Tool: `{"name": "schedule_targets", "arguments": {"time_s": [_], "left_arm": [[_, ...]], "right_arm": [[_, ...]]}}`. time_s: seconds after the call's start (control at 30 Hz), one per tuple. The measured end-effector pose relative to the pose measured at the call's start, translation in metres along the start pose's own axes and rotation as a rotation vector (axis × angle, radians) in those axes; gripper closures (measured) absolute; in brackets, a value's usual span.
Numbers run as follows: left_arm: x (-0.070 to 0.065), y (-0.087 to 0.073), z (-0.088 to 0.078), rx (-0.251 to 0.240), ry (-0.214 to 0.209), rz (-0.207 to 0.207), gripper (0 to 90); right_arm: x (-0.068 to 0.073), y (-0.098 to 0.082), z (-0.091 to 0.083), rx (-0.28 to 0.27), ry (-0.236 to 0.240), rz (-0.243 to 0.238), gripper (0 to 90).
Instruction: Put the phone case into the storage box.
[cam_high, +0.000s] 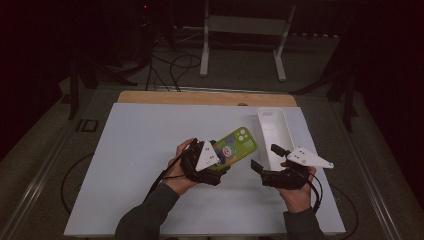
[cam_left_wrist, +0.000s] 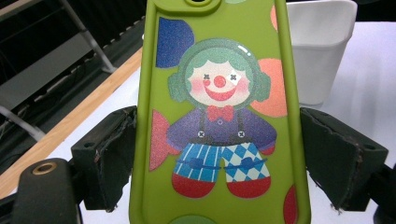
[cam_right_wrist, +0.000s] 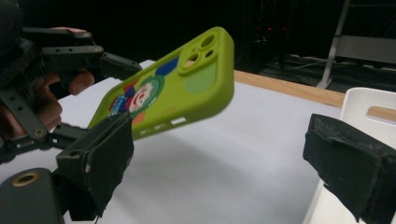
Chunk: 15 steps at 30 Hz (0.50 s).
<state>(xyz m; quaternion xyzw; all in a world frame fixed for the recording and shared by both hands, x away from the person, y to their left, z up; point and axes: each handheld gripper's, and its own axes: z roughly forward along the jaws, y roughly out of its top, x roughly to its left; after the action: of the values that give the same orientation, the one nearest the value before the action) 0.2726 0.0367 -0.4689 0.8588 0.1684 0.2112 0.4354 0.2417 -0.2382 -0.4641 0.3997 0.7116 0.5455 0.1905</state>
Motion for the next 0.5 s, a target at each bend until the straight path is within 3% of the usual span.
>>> {"name": "schedule_targets", "arguments": {"time_s": [0.2,0.5], "left_arm": [[-0.003,0.001,-0.001,-0.009,-0.009,0.0,16.3],[-0.007,0.003,-0.001,-0.028,-0.043,0.006,16.2]], "right_arm": [[0.004,0.004,0.006,0.002,0.013,-0.001,9.8],[0.006,0.006,0.013,0.013,0.047,0.037,15.9]]}}
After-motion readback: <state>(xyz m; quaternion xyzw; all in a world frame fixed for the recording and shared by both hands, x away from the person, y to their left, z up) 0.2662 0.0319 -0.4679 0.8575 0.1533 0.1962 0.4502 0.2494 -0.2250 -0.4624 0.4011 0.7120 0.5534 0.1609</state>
